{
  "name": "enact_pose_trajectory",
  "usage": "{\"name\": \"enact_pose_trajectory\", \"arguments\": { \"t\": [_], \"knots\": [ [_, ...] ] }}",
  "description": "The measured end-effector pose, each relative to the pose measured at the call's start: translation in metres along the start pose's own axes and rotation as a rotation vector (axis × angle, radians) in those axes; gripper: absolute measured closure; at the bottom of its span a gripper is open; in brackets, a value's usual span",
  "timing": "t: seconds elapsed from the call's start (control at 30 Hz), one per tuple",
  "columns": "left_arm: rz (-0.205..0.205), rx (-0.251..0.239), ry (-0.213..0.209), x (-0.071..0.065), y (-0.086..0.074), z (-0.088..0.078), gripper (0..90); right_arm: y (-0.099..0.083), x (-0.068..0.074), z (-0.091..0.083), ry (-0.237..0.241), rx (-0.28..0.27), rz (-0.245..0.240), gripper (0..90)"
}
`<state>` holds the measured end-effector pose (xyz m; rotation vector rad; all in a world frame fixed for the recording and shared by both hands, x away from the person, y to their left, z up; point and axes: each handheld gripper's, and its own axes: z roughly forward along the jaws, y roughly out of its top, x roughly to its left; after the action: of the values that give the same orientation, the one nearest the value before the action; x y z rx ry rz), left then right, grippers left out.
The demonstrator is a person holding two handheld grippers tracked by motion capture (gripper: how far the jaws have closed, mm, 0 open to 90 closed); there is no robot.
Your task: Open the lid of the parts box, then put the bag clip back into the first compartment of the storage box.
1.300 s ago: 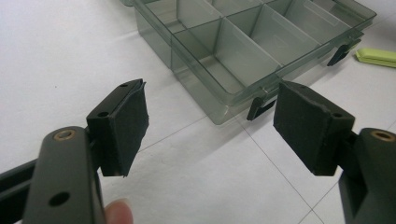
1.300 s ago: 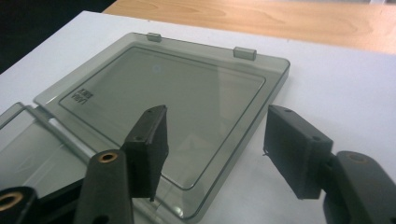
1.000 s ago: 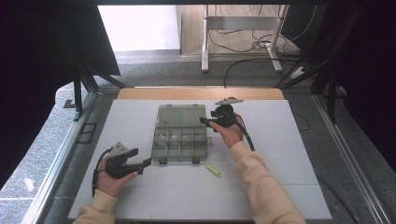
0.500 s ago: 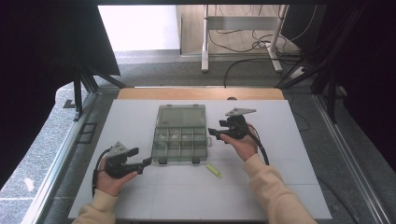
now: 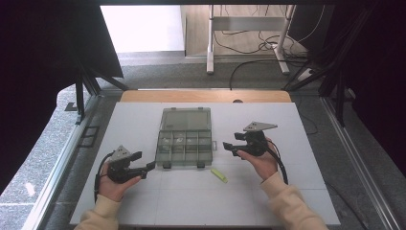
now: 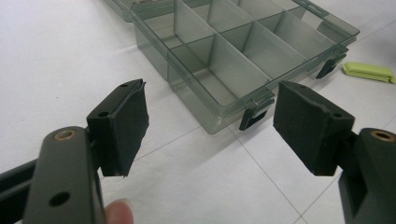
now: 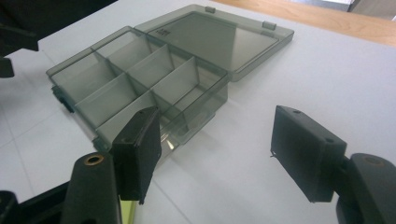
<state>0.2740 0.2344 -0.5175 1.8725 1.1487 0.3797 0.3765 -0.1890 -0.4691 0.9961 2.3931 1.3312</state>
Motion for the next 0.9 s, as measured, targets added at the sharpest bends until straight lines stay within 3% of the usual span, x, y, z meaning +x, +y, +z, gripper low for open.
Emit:
{"name": "enact_pose_trajectory", "arguments": {
  "t": [0.6, 0.7, 0.9],
  "knots": [
    [0.0, -0.009, -0.024, 0.0, 0.0, 0.0, 26.9, -0.006, 0.017, -0.008, 0.009, 0.058, -0.033, 32.4],
    [0.008, -0.002, -0.032, -0.001, 0.001, 0.002, 26.7, -0.008, 0.023, -0.008, -0.006, 0.085, -0.049, 32.3],
    [0.011, -0.007, -0.031, -0.002, 0.0, -0.002, 26.6, -0.015, 0.035, -0.006, 0.006, 0.138, -0.075, 32.1]
  ]
}}
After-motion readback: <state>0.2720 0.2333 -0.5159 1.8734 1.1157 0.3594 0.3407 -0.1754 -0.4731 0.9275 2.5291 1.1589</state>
